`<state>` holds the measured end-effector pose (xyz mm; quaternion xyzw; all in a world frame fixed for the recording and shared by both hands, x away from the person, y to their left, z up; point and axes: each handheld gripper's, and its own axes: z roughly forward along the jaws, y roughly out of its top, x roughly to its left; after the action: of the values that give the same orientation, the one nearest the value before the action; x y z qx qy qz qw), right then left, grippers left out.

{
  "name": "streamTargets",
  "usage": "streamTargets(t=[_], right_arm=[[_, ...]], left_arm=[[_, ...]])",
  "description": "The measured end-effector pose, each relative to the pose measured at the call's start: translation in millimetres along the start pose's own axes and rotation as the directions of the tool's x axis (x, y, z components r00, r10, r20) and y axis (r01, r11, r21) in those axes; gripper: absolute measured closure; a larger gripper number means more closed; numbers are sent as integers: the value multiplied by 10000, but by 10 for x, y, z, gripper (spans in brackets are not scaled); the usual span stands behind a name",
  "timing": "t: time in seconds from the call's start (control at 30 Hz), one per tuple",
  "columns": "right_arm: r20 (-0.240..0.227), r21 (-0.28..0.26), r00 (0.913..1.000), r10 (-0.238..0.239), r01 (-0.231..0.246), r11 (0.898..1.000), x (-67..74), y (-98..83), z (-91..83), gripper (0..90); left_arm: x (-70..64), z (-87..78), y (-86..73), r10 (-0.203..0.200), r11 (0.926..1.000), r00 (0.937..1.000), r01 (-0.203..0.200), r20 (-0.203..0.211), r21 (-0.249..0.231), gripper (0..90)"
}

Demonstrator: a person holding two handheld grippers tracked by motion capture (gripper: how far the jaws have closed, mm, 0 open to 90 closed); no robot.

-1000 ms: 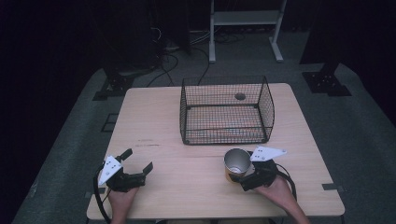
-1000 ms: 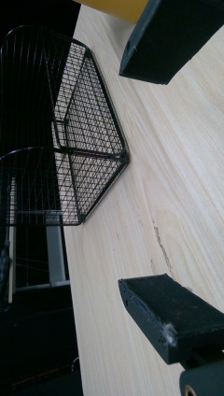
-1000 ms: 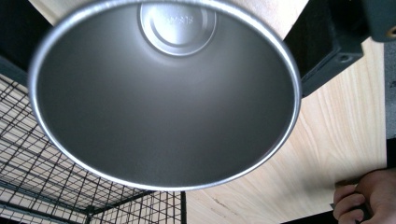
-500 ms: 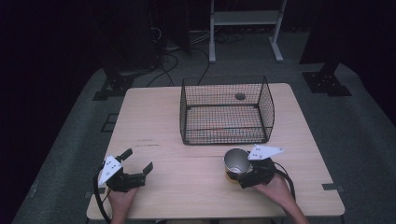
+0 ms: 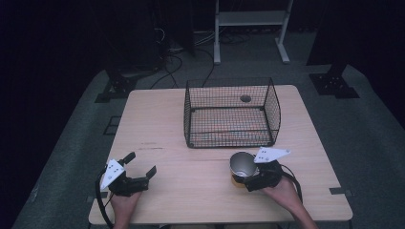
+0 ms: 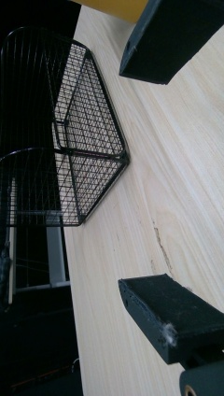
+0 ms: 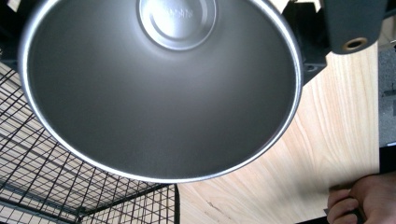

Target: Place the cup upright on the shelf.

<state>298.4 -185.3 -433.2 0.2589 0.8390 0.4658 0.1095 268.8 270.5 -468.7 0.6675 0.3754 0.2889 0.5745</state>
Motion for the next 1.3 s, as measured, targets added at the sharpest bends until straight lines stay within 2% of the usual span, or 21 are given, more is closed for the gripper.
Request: streamTargets(t=[0.23, 0.53, 0.57, 0.87, 1.3], right_arm=[[-176, -76, 9997, 181, -182, 9998, -44, 70, -64, 129], [-392, -109, 9991, 172, -176, 9998, -93, 215, -178, 129], [-544, -116, 9983, 216, -223, 9997, -111, 254, -200, 129], [-715, 50, 9974, 9, -5, 10000, -181, 431, -252, 129], [-834, -172, 9962, -261, 248, 9995, -315, 796, -324, 129]], left_arm=[[5, -2, 0, -22, 10000, 10000, 22, -5, -27, 8], [1, 0, 0, 7, 10000, 10000, -7, 21, 4, 8], [0, 0, 0, -3, 10000, 10000, 3, 18, -5, 8], [1, -1, 0, 7, 10000, 10000, -7, 9, 4, 8], [9, -3, -1, -144, 9999, 9999, 144, -7, -52, 8]])
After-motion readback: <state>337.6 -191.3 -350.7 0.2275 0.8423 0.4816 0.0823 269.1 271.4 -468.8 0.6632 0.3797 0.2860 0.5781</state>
